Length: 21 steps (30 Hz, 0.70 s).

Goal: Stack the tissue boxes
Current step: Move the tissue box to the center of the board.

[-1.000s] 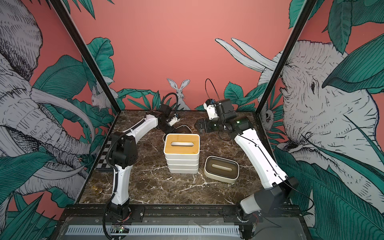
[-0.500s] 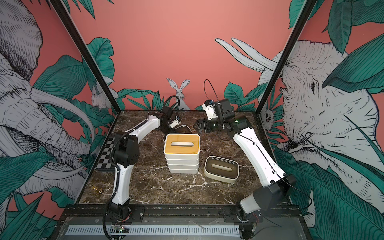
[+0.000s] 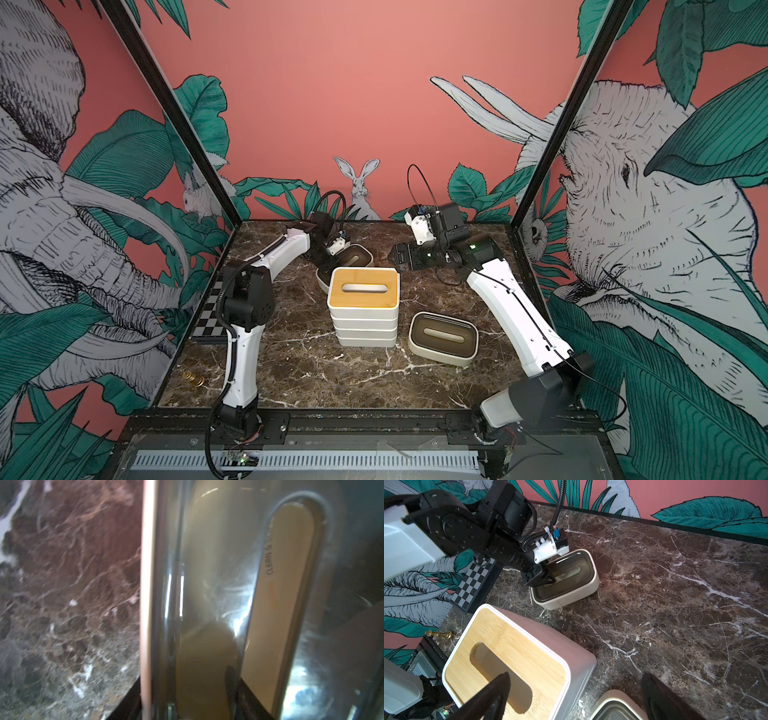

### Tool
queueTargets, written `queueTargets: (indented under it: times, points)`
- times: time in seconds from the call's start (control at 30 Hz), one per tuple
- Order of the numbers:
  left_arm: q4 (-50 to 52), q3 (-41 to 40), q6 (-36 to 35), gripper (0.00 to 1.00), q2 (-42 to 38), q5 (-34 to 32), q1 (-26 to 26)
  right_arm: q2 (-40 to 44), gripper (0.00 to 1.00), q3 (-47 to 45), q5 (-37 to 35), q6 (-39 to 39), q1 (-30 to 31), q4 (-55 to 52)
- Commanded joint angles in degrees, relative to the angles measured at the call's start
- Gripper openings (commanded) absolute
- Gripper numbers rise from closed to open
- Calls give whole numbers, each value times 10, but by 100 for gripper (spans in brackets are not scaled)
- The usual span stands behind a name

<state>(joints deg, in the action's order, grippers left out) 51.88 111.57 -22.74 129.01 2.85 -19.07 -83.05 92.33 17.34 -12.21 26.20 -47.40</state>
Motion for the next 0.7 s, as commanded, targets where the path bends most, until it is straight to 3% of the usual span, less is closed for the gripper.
queueTargets:
  times: [0.0,0.1,0.4,0.53,0.67]
  points:
    - [21,-34,-7,52,-39,-23,19,24,98,-15,-3,16,1,18]
    - [44,-68,5,52,-63,-35,30,26,98,-27,0,23,1,22]
    - [33,-276,84,57,-196,-65,40,32,98,-63,25,41,-8,49]
    - [33,-320,113,65,-224,-58,44,30,98,-72,38,46,-17,55]
    - [11,-328,126,66,-234,-57,46,33,98,-80,47,47,-26,62]
